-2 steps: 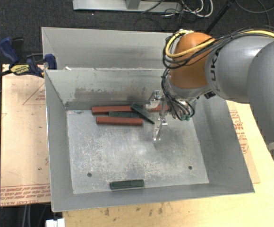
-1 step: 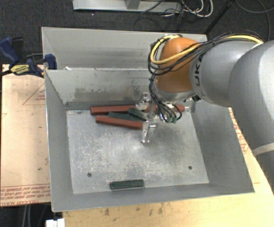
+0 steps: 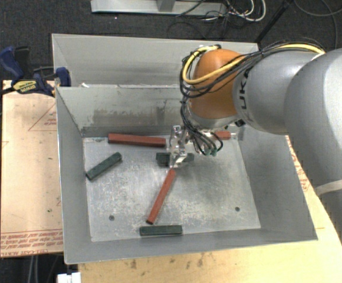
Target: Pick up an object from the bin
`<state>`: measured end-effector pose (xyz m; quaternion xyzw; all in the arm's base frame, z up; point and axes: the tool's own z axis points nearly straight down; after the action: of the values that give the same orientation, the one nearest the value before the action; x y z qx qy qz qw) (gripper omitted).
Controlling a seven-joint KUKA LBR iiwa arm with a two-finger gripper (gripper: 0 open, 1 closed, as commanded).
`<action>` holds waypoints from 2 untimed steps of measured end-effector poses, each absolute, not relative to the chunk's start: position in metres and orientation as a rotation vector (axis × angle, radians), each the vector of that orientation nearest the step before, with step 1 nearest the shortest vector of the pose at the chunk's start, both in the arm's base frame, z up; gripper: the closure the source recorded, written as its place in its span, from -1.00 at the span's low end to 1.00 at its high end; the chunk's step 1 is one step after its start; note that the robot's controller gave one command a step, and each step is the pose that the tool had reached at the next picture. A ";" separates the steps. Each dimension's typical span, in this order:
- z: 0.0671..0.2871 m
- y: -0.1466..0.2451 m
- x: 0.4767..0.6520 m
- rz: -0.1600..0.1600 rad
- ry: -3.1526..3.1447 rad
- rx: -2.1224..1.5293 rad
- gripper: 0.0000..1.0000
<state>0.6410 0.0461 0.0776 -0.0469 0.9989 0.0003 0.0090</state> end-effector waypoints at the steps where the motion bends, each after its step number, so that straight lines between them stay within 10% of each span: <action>1: 0.078 0.046 0.641 0.001 3.120 -0.147 1.00; 2: 0.080 0.046 0.640 0.001 3.124 -0.147 1.00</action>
Offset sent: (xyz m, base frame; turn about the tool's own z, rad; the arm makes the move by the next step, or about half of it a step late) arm 0.0001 -0.0001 0.0594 0.0000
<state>0.6400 0.0461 0.0798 -0.0471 0.9989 0.0003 0.0072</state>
